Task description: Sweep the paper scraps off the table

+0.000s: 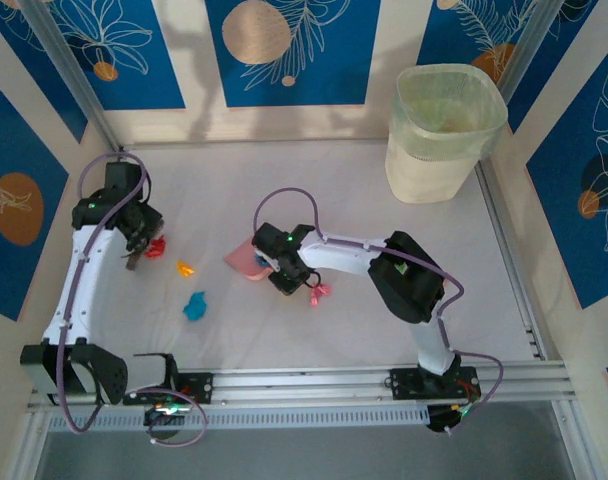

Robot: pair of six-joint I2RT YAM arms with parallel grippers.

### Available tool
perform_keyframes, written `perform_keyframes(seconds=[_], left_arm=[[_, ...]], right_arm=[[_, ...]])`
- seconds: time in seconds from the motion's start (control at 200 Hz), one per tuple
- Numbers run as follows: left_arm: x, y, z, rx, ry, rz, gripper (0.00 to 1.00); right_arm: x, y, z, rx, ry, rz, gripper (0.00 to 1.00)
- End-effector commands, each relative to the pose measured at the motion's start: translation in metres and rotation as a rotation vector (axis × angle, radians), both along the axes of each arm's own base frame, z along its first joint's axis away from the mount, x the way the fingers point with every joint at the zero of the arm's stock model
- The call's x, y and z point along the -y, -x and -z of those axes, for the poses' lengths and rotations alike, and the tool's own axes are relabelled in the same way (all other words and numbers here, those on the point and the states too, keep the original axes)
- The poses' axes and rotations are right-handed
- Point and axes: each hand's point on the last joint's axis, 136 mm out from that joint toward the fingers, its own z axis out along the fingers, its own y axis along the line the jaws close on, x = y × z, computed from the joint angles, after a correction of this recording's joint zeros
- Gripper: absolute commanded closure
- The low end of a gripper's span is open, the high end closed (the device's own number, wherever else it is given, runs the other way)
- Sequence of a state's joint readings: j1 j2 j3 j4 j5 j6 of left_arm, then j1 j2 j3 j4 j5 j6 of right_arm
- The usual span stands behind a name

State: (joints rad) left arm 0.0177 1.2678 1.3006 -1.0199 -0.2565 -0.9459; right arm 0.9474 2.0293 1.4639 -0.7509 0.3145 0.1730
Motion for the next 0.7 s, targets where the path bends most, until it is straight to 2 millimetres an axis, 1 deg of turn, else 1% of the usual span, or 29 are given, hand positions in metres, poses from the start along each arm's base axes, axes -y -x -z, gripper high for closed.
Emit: perform_keyframes(seconds=[0.0, 0.105, 0.17, 0.215, 0.385, 0.54, 0.695], left_arm=[[0.024, -0.023, 0.012, 0.043, 0.152, 0.043, 1.0], [0.048, -0.032, 0.025, 0.01, 0.259, 0.092, 1.0], [0.06, -0.036, 0.03, 0.011, 0.298, 0.112, 1.0], [0.069, -0.039, 0.031, 0.018, 0.311, 0.13, 1.0], [0.109, -0.052, 0.034, 0.006, 0.397, 0.237, 1.0], [0.138, -0.058, 0.032, 0.013, 0.445, 0.305, 1.0], [0.169, -0.056, 0.039, -0.016, 0.526, 0.359, 1.0]], right_arm=[[-0.005, 0.003, -0.01, 0.003, -0.022, -0.018, 1.0], [-0.004, 0.004, -0.008, -0.003, -0.018, -0.013, 1.0], [-0.003, 0.005, -0.007, -0.007, -0.019, -0.008, 1.0], [-0.003, 0.004, -0.007, -0.008, -0.017, -0.005, 1.0], [0.001, 0.003, -0.007, -0.014, -0.015, 0.012, 1.0], [0.002, 0.003, -0.006, -0.015, -0.013, 0.015, 1.0], [0.003, 0.006, -0.005, -0.028, -0.013, 0.022, 1.0]])
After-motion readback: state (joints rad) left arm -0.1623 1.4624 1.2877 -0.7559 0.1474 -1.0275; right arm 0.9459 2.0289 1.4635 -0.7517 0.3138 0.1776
